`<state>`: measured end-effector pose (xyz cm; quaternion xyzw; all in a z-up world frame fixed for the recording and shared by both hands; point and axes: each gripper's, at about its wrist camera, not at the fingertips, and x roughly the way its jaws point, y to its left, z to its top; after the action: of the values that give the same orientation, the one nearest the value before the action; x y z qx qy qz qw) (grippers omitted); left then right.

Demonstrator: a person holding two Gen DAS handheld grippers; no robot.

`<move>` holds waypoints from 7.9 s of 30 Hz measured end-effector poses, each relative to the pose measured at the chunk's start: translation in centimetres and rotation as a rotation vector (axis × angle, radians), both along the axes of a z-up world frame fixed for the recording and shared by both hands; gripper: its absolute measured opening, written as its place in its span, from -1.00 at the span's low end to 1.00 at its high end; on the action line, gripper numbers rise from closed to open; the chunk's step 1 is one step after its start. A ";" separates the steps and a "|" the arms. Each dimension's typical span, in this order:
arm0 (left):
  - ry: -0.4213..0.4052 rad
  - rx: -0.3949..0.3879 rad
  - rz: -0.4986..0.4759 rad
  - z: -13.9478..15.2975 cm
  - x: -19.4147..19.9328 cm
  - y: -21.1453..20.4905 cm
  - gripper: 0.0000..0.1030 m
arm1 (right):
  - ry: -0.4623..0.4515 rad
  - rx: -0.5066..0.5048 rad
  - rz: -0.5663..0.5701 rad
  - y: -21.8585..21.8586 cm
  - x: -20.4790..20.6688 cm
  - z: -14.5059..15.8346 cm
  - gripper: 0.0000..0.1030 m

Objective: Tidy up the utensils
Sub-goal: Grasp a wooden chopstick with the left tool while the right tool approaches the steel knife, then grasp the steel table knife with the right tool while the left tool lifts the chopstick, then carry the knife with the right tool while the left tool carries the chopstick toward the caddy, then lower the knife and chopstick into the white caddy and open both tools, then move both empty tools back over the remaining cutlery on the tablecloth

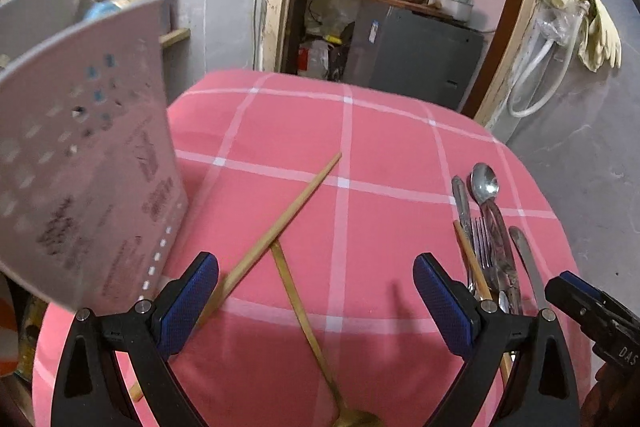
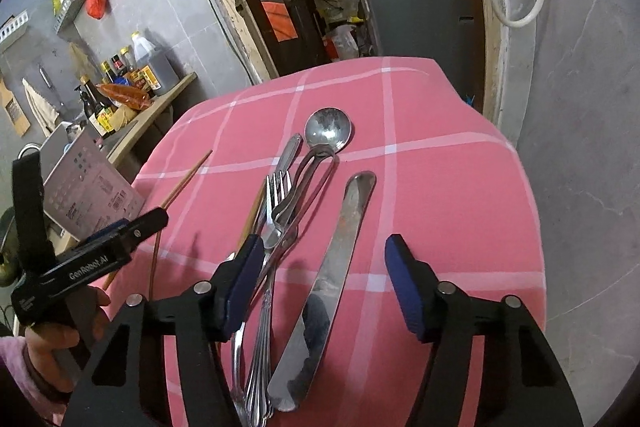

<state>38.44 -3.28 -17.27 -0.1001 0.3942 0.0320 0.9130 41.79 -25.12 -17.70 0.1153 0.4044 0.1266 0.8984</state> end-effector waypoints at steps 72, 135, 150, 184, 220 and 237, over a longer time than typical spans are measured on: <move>0.532 -0.683 -0.385 -4.1 8.7 -5.3 -0.63 | 0.370 0.265 0.167 -2.0 6.0 -4.4 -0.71; -0.212 -0.455 -0.244 20.9 -1.4 12.9 -0.87 | -0.423 0.453 0.094 11.1 -2.1 18.0 -0.97; -0.489 -0.232 -0.128 23.1 -1.7 20.4 -0.87 | -0.544 0.450 0.121 21.6 0.6 15.7 -0.97; -0.404 -0.223 -0.192 15.2 -4.4 20.3 -0.29 | -0.425 0.304 0.226 20.9 -1.2 11.5 -0.64; -0.362 -0.041 -0.210 12.7 -8.6 2.1 0.99 | -0.395 -0.032 -0.154 -0.9 -9.3 12.5 0.97; -0.127 -0.069 -0.277 3.5 -4.4 -1.4 0.89 | -0.146 0.036 -0.043 -2.2 -4.8 3.3 0.96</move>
<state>34.06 -4.70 -13.80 -0.0778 0.3466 -0.1140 0.9278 37.00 -27.29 -14.45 0.1304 0.3328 0.1225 0.9259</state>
